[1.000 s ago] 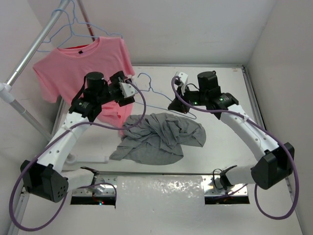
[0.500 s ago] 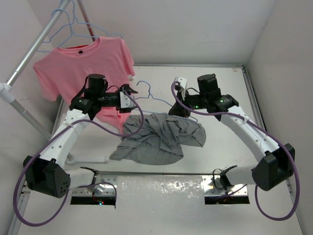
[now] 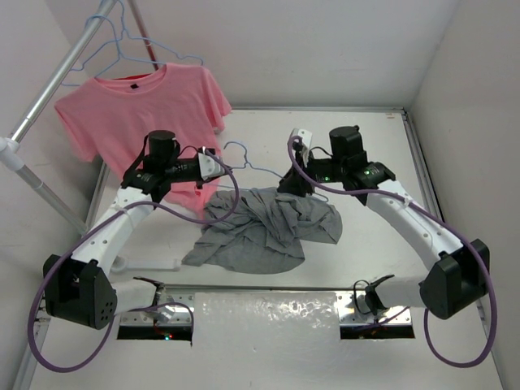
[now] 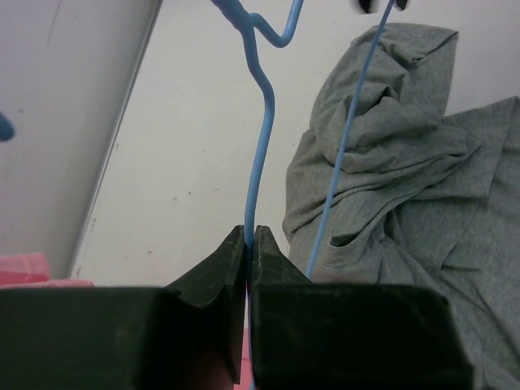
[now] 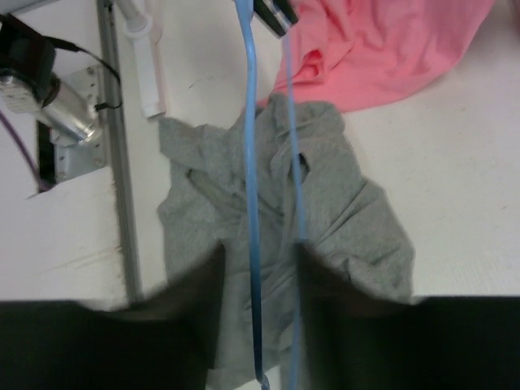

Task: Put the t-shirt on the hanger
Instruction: Pick up the hanger from the clothesline.

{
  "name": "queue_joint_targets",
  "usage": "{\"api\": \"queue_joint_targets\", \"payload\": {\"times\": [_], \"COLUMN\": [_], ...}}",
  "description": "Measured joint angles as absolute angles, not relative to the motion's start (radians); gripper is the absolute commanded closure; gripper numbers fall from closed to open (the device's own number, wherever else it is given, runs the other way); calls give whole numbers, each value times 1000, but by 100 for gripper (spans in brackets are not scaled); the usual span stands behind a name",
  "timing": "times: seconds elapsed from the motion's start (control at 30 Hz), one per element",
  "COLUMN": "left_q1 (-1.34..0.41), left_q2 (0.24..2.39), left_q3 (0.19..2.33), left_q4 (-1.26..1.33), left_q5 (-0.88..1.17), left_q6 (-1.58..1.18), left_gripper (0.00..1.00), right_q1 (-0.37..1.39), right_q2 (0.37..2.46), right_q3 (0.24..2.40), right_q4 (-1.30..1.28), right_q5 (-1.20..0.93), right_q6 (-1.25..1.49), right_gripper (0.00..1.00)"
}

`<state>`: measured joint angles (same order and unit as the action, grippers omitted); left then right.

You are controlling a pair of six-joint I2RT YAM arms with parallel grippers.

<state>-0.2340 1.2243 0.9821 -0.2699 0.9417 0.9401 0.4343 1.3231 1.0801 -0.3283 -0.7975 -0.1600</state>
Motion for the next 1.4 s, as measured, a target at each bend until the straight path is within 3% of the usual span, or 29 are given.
{"api": "queue_joint_targets", "payload": {"times": [0.1,0.13,0.3,0.43,0.53,0.57,0.67,0.77,0.8,0.83,0.93,1.03,1.07,1.13,1.2,1.33,1.4], "left_q1": [-234,-234,-234,-235,-236,-236,-233,-236,-236,-236,-236,-237,-237,-239,-241,-242,-242], "left_q2": [1224,1224,1243,1271,1277,1277,1283,1283,1284,1287,1287,1287,1287,1287,1287,1287,1287], "left_q3": [978,978,994,1002,1002,1000,1000,995,995,994,989,981,978,967,964,968,982], "left_q4": [-279,-284,-323,-326,-316,-314,-289,-288,-269,-265,-282,-299,-308,-311,-310,-247,-199], "left_q5": [956,961,985,1000,997,994,965,978,968,971,994,1032,1047,1074,1084,1051,991], "left_q6": [945,951,975,978,969,966,958,950,952,953,954,958,960,956,933,786,663], "left_gripper": [100,100,100,100,100,100,100,96,85,66,58,58,54,35,23,24,30], "right_q1": [434,435,481,544,559,559,566,565,564,571,564,535,526,508,498,492,484], "right_q2": [1326,1328,1370,1486,1566,1584,1612,1613,1609,1602,1570,1516,1493,1447,1412,1335,1281], "right_q3": [1063,1063,1072,1134,1150,1150,1150,1149,1144,1139,1115,1068,1048,1011,983,953,948], "right_q4": [-237,-208,3,86,152,166,195,240,237,236,198,147,130,95,64,-39,-105], "right_q5": [-791,-786,-746,-711,-698,-697,-732,-709,-737,-739,-698,-656,-641,-616,-589,-501,-442], "right_q6": [-99,-87,-41,-22,23,41,103,107,121,130,104,71,53,27,2,-53,-75], "right_gripper": [22,18,15,22,46,66,100,100,100,100,100,100,100,100,100,100,100]}}
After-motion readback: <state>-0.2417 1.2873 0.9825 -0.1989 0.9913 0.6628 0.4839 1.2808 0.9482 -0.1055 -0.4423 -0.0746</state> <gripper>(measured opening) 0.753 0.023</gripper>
